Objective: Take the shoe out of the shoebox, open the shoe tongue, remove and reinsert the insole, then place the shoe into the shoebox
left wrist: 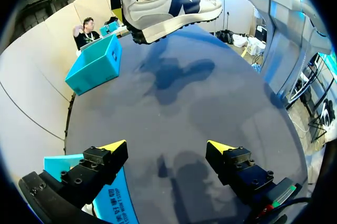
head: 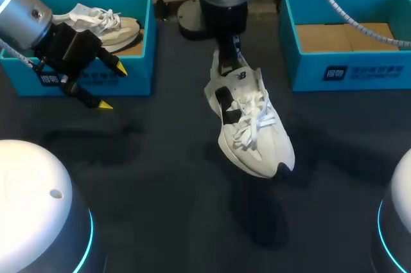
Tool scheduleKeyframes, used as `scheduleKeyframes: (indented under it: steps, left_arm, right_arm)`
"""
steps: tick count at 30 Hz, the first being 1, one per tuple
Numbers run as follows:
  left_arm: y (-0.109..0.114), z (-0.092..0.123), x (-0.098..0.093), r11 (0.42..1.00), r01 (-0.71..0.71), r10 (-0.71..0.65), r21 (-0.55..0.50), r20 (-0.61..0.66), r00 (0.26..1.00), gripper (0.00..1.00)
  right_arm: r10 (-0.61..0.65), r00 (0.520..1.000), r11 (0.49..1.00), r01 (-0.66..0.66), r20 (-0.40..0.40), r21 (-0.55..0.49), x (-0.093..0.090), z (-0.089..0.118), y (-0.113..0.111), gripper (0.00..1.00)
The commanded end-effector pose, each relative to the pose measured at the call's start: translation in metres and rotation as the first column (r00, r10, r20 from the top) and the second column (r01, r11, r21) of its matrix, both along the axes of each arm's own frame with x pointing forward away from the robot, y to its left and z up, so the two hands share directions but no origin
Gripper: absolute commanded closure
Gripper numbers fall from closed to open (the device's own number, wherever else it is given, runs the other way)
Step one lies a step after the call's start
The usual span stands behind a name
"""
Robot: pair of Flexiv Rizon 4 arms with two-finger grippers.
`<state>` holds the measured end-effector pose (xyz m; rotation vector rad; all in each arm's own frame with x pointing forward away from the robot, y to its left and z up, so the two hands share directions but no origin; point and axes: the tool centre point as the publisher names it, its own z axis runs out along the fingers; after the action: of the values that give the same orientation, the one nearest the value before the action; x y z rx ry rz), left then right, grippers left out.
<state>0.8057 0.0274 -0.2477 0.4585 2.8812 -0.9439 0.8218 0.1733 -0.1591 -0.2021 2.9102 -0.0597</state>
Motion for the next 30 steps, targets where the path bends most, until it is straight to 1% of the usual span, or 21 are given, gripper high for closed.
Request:
scheduleKeyframes:
  steps: [1, 5, 7, 9, 12, 14, 19, 22, 23, 24, 26, 27, 28, 30]
  left_arm:
    - [0.000, 0.000, -0.001, 1.000, -0.001, 0.001, 0.002, 0.001, 1.000, 0.00]
    - [0.000, 0.000, -0.001, 1.000, -0.001, 0.001, 0.002, 0.001, 1.000, 0.00]
    - [0.000, 0.000, -0.001, 1.000, -0.001, 0.001, 0.002, 0.001, 1.000, 0.00]
    - [0.000, 0.000, -0.001, 1.000, -0.001, 0.001, 0.002, 0.001, 1.000, 0.00]
    - [0.000, 0.000, -0.001, 1.000, -0.001, 0.001, 0.002, 0.001, 1.000, 0.00]
    - [0.000, 0.000, -0.001, 1.000, -0.001, 0.001, 0.002, 0.001, 1.000, 0.00]
    - [0.000, 0.000, -0.001, 1.000, -0.001, 0.001, 0.002, 0.001, 1.000, 0.00]
    - [0.000, 0.000, -0.001, 1.000, -0.001, 0.001, 0.002, 0.001, 1.000, 0.00]
    - [0.000, 0.000, -0.001, 1.000, -0.001, 0.001, 0.002, 0.001, 1.000, 0.00]
    - [0.000, 0.000, -0.001, 1.000, -0.001, 0.001, 0.002, 0.001, 1.000, 0.00]
    - [0.000, 0.000, -0.001, 1.000, -0.001, 0.001, 0.002, 0.001, 1.000, 0.00]
    - [0.000, 0.000, -0.001, 1.000, -0.001, 0.001, 0.002, 0.001, 1.000, 0.00]
    - [0.000, 0.000, -0.001, 1.000, -0.001, 0.001, 0.002, 0.001, 1.000, 0.00]
    - [0.000, 0.000, -0.001, 1.000, -0.001, 0.001, 0.002, 0.001, 1.000, 0.00]
  right_arm:
    - [-0.010, 1.000, 1.000, 0.010, 0.008, 0.006, 0.016, 0.001, -0.022, 1.00]
    - [-0.032, 0.999, 0.999, 0.031, 0.003, 0.019, 0.036, 0.002, -0.053, 1.00]
    - [-0.026, 1.000, 1.000, 0.026, -0.005, 0.005, 0.044, 0.001, -0.066, 1.00]
    - [-0.047, 0.999, 0.999, 0.047, 0.001, 0.020, 0.053, 0.002, -0.080, 1.00]
    - [-0.052, 0.999, 0.999, 0.052, 0.010, 0.005, 0.066, 0.002, -0.100, 1.00]
    - [-0.059, 0.998, 0.998, 0.059, 0.022, 0.000, 0.077, 0.001, -0.118, 1.00]
    - [-0.036, 0.999, 0.998, 0.037, 0.032, -0.050, 0.101, 0.005, -0.146, 1.00]
    - [-0.042, 0.998, 0.997, 0.044, 0.035, -0.058, 0.112, 0.003, -0.167, 1.00]
    - [-0.036, 0.999, 0.995, 0.038, 0.030, -0.088, 0.119, 0.002, -0.180, 1.00]
    - [-0.034, 0.999, 0.995, 0.037, 0.033, -0.093, 0.122, 0.003, -0.183, 1.00]
    - [-0.029, 0.999, 0.993, 0.034, 0.043, -0.111, 0.131, 0.003, -0.199, 1.00]
    - [-0.029, 0.999, 0.993, 0.034, 0.043, -0.111, 0.131, 0.003, -0.199, 1.00]
    - [-0.035, 0.997, 0.993, 0.041, 0.062, -0.107, 0.137, 0.002, -0.212, 1.00]
    - [-0.049, 0.996, 0.992, 0.057, 0.077, -0.111, 0.144, -0.001, -0.229, 1.00]
